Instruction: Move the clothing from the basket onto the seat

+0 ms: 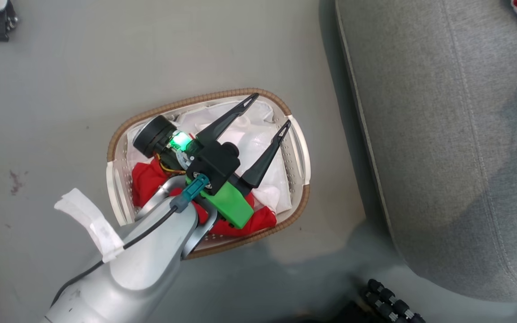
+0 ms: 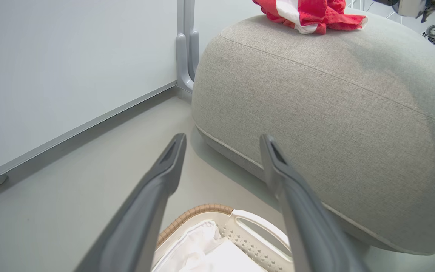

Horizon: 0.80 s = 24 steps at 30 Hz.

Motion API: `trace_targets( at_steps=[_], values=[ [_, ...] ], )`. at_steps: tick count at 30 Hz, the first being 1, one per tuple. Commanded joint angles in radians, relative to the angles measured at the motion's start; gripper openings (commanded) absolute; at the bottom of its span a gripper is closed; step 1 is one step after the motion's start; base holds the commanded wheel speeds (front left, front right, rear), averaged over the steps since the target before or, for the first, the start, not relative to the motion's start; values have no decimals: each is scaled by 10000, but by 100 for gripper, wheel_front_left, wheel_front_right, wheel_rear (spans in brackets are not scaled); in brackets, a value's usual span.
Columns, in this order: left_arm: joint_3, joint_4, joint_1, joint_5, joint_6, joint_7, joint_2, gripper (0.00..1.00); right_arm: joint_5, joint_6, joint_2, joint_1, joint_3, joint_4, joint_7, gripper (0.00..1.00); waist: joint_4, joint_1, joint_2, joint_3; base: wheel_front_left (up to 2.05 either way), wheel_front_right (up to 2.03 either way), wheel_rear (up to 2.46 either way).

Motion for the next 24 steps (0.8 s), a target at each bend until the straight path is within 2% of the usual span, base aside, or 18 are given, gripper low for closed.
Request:
trace_targets(
  at_steps=[1, 7, 13, 18, 24],
  values=[
    [97, -41, 196, -72, 76, -9, 19, 100, 120, -14, 78, 346, 69, -111, -49, 100, -42, -1, -1, -351, 0, 0, 0],
    [435, -74, 658, -167, 15, -9, -188, 100, 291, -14, 138, 1132, 361, -341, -49, 100, 134, -1, -1, -1274, 0, 0, 0],
    [1179, -194, 1311, -216, 7, -9, -378, 100, 388, -14, -43, 1289, 773, -571, -48, 100, 476, -1, -1, -2417, 0, 0, 0],
    [2181, -430, 2177, -211, 77, -9, -596, 100, 657, -14, 132, 1303, 1285, -657, -49, 100, 820, -1, -1, -3460, 0, 0, 0],
    [3558, -693, 3382, 22, 213, -9, -794, 100, 989, -14, 680, 1616, 2105, -758, -49, 100, 1160, -1, -1, -4415, 0, 0, 0]
  ],
)
